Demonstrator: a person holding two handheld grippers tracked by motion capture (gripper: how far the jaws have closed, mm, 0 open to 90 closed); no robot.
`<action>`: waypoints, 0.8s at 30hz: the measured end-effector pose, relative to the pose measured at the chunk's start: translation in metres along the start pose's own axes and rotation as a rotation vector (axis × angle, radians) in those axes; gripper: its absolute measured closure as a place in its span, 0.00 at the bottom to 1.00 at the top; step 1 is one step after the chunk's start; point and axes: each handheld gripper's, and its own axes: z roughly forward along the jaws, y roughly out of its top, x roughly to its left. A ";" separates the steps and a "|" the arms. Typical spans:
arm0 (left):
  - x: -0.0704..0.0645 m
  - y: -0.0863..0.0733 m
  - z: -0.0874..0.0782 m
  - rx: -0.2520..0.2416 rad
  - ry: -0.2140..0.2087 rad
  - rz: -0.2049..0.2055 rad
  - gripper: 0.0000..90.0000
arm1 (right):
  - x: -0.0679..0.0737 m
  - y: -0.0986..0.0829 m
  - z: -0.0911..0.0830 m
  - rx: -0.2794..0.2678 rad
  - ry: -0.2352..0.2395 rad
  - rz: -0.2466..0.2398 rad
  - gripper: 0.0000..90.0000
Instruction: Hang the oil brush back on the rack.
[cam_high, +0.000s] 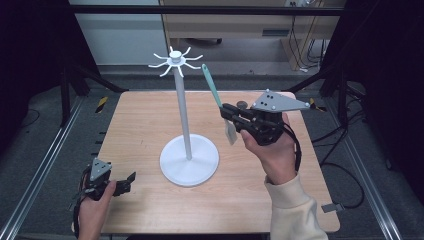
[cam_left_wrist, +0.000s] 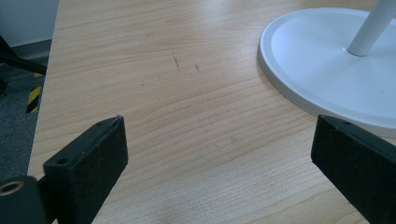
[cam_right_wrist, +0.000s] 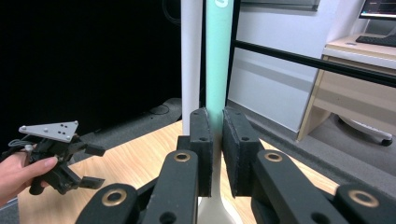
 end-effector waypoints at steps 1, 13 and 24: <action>0.000 0.000 0.000 0.000 0.000 0.000 0.04 | 0.000 0.000 0.000 0.000 0.001 0.000 0.92; 0.000 0.000 0.000 0.000 -0.001 -0.002 0.04 | 0.002 0.001 0.006 0.011 0.005 -0.005 0.92; 0.000 0.000 0.000 -0.003 0.000 -0.002 0.04 | 0.003 0.000 0.016 0.017 0.019 0.002 0.92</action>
